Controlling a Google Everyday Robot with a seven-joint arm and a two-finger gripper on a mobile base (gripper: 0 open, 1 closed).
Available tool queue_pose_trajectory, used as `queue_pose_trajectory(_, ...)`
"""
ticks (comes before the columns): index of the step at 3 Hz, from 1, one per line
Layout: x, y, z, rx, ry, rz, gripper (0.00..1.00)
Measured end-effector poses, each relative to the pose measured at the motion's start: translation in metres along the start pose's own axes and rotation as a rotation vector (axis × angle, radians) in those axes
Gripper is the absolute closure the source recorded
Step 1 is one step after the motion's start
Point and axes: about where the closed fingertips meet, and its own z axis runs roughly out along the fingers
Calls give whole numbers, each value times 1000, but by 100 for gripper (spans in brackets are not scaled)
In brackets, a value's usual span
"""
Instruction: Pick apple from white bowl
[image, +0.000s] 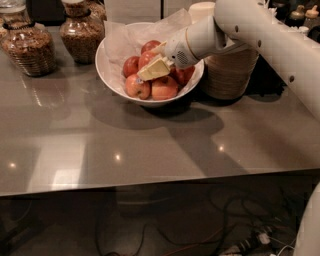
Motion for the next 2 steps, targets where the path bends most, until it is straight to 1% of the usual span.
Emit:
queue_pose_trajectory(1,1,2,-3,8,1,-1,68)
queue_pose_trajectory(2,-11,3,-10,15,-27,-28,92)
